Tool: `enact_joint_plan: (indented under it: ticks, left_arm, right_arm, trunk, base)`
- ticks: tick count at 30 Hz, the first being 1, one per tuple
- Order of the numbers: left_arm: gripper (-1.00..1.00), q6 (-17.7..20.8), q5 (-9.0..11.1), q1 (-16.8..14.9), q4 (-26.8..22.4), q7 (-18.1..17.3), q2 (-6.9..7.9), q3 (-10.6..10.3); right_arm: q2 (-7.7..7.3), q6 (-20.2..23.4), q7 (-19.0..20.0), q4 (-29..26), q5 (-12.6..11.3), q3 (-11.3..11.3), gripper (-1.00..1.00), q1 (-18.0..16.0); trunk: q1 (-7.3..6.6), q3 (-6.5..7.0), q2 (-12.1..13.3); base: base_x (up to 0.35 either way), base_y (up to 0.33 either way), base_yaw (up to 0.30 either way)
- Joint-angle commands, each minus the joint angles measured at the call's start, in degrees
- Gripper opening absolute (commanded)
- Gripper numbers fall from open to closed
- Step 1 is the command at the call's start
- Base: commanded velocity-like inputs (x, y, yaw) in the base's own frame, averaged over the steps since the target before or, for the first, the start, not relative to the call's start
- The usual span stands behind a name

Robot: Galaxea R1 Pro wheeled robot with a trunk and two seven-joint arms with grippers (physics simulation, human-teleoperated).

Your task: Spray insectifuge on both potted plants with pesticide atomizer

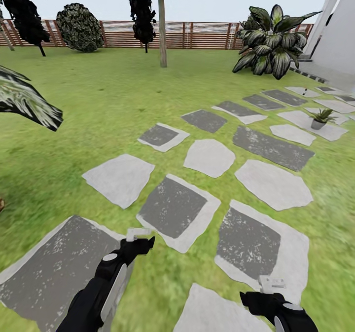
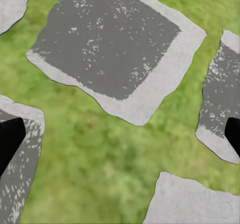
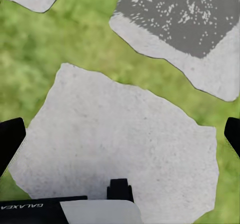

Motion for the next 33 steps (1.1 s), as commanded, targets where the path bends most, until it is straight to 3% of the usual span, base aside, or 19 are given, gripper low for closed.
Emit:
enact_joint_plan:
  ticks: [1, 33]
  left_arm:
    - [1.0, 0.32, 0.56, -0.02, -0.07, 0.01, -0.01, 0.03]
    - [1.0, 0.32, 0.63, -0.02, -0.07, 0.01, -0.01, -0.06]
  right_arm:
    - [0.01, 0.25, 0.02, -0.08, 0.04, 0.01, 1.0, -0.01]
    - [-0.14, 0.25, 0.09, -0.08, 0.05, -0.45, 1.0, -0.01]
  trunk:
    - [0.04, -0.04, -0.02]
    - [0.04, -0.04, -0.02]
  base:
    - [0.34, 0.0, 0.0]
    - [0.34, 0.0, 0.0]
